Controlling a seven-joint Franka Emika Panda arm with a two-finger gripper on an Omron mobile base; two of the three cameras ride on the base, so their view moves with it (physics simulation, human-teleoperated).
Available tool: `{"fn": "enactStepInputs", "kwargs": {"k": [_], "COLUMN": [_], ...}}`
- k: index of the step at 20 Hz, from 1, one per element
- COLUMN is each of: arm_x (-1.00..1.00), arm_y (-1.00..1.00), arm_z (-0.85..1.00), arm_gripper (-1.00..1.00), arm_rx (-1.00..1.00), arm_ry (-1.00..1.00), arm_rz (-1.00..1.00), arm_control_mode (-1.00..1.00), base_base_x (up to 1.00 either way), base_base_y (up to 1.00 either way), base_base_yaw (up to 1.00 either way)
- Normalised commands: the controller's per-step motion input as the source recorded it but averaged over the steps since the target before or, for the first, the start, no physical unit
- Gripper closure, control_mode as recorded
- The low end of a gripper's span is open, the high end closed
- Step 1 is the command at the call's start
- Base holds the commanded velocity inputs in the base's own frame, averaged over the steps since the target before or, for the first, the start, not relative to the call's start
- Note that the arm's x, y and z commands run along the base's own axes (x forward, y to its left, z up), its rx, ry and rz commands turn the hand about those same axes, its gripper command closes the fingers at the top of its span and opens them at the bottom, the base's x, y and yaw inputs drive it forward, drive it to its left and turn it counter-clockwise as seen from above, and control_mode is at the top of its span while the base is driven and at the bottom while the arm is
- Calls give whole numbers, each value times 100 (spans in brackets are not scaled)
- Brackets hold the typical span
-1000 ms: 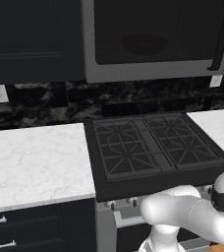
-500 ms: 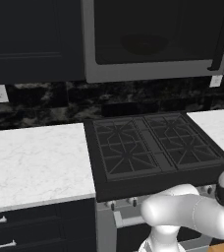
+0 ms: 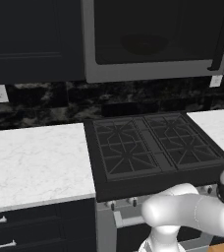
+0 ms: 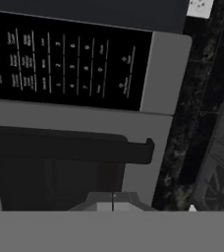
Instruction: Open the microwave, place the bowl with waffle inside the microwave, then close the microwave door and turn it on.
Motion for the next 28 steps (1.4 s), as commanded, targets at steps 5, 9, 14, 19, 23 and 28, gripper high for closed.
{"fn": "enactStepInputs", "kwargs": {"k": [5, 9, 14, 19, 23, 28], "arm_x": [52, 34, 26, 25, 30, 34], "arm_y": [-10, -22, -32, -27, -16, -13], "arm_z": [-19, -12, -12, -3, 0, -4], "arm_gripper": [100, 100, 100, 100, 100, 100], "arm_rx": [0, 0, 0, 0, 0, 0], "arm_ry": [1, 0, 0, -3, -7, -2], "arm_rz": [-8, -8, -9, -6, -3, -3], "arm_control_mode": [-100, -100, -100, -100, -100, -100], "base_base_x": [0, 0, 0, 0, 0, 0], "base_base_y": [0, 0, 0, 0, 0, 0], "base_base_yaw": [0, 0, 0, 0, 0, 0]}}
